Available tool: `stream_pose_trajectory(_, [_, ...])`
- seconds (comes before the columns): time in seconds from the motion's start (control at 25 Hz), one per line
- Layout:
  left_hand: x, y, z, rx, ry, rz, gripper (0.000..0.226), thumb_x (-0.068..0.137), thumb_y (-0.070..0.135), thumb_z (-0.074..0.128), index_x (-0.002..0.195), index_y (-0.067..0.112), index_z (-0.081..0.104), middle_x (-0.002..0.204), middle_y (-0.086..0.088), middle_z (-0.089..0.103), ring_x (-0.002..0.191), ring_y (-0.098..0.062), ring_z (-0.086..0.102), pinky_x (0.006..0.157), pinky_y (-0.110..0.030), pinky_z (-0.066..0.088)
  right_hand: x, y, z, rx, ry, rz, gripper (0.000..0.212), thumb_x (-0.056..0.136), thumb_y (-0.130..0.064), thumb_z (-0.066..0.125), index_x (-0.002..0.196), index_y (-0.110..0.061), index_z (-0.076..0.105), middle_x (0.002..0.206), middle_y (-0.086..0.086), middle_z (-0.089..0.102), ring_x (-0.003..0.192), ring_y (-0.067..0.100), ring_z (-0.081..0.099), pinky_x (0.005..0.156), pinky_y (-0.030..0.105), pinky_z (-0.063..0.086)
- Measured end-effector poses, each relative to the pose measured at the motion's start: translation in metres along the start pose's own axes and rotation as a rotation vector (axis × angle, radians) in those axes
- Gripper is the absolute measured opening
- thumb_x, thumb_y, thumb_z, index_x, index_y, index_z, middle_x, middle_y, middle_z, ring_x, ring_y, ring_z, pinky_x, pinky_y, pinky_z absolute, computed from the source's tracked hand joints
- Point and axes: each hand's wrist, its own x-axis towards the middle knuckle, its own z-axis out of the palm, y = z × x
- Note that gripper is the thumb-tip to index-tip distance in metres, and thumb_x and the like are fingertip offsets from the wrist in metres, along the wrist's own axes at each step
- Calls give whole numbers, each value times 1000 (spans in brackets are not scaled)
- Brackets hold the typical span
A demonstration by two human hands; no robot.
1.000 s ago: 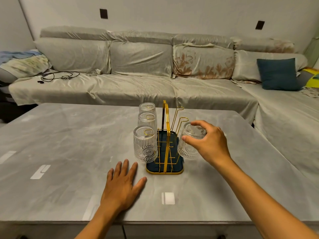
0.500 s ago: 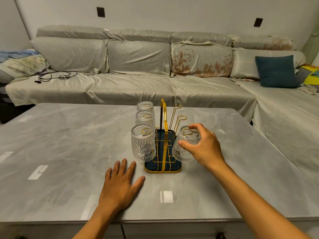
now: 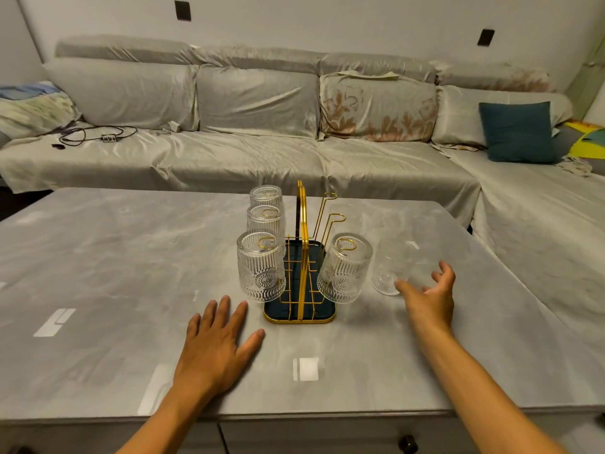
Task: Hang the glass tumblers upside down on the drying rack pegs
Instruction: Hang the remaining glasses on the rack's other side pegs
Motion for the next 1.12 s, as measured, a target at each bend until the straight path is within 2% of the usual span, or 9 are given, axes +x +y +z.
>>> stream_pose_trajectory(0.08, [0,0,0,-11,5,-6,85,76,82,-4,150,40,-4,162,2,-11,147,-18,-13,116,-41,-10,10,10,13,-29,-153,17,99,67,-17,82,144,-26,20,140,7,43,118,30,49,92,39,44])
stream_pose_trajectory(0.16, [1,0,1,-18,2,-11,85,75,83,-4,149,40,-4,162,3,-11,147,-17,-14,116,-40,-12,24,14,22,-51,-241,26,98,66,-15,83,143,-22,23,136,8,50,113,29,53,91,38,45])
stream_pose_trajectory(0.32, [2,0,1,-16,3,-29,84,76,82,-2,149,41,-4,161,4,-12,147,-17,-14,115,-40,-13,45,16,25,-138,-305,56,84,66,-23,84,133,-19,34,128,10,56,98,26,54,80,32,42])
stream_pose_trajectory(0.48, [1,1,-1,-24,-3,-26,85,75,83,-2,149,41,-4,162,4,-11,147,-16,-15,116,-41,-12,44,5,17,-262,-269,-28,82,54,-36,86,122,-19,45,120,8,60,95,26,59,73,32,46])
stream_pose_trajectory(0.6, [0,2,-3,-27,-7,-25,85,76,82,-2,149,41,-4,162,4,-11,147,-17,-14,117,-41,-11,48,-25,3,-260,-266,-180,72,57,-43,82,117,-24,47,110,7,62,83,19,60,62,29,45])
stream_pose_trajectory(0.76, [0,3,-4,-20,-5,-25,85,76,81,-2,150,39,-4,162,3,-11,147,-18,-14,117,-41,-11,66,-99,-23,-226,-229,-334,74,57,-51,81,117,-27,46,109,3,56,90,22,57,69,35,48])
stream_pose_trajectory(0.84, [0,3,-4,-21,-6,-24,86,75,82,-4,150,39,-4,162,3,-11,147,-18,-14,117,-41,-10,69,-140,-33,-130,-275,-369,71,55,-50,83,113,-29,48,106,-1,55,91,22,57,73,42,55])
stream_pose_trajectory(0.92, [0,4,-4,-21,-7,-27,87,74,82,-5,149,39,-5,162,3,-12,147,-18,-14,117,-41,-11,64,-172,-35,-148,-348,-448,70,51,-52,84,109,-32,52,102,-6,56,91,20,59,72,43,58])
stream_pose_trajectory(1.12, [0,4,-4,-28,-13,-29,88,72,82,-7,150,39,-5,162,3,-13,147,-18,-15,118,-42,-10,43,-198,-6,-226,-304,-589,64,53,-52,83,105,-30,53,97,-4,60,87,20,62,69,46,58])
